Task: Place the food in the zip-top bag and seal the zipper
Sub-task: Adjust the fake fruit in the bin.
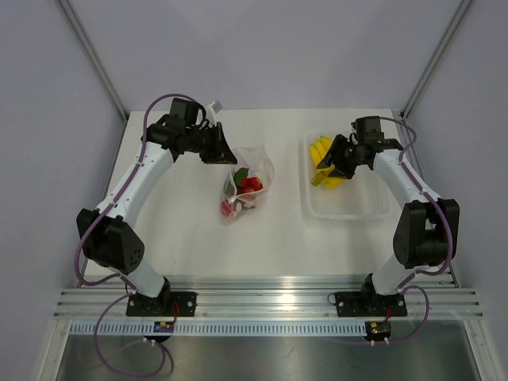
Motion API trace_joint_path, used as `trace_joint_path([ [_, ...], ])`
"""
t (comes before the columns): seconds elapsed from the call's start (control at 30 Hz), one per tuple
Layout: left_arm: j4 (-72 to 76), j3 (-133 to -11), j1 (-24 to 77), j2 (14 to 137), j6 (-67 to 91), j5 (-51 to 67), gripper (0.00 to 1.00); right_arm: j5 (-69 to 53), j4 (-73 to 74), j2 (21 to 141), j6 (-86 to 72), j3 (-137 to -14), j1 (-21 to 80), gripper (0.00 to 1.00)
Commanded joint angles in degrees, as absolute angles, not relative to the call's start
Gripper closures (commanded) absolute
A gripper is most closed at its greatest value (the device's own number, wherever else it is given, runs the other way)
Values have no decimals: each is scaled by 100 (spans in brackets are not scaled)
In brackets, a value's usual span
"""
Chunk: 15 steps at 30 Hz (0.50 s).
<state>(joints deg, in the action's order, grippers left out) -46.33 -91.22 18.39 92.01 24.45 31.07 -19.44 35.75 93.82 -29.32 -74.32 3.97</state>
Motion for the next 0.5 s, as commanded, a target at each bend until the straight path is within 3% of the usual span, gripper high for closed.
trace_joint_path([
  [0.0, -4359, -9062, 1846, 9255, 2443, 3129, 100, -1848, 3839, 8905, -2672, -7901, 483, 39],
  [0.23, -4351, -9088, 1846, 9316, 2434, 3120, 100, -248, 4534, 8867, -2181, -8278, 483, 16],
  [0.33, -4351, -9070, 1846, 9316, 2426, 3112, 100, 307, 4895, 9438, -2022, -8692, 475, 12],
  [0.47, -4386, -9062, 1846, 9308, 2400, 3094, 100, 168, 5158, 10361, -1723, -9183, 448, 8],
])
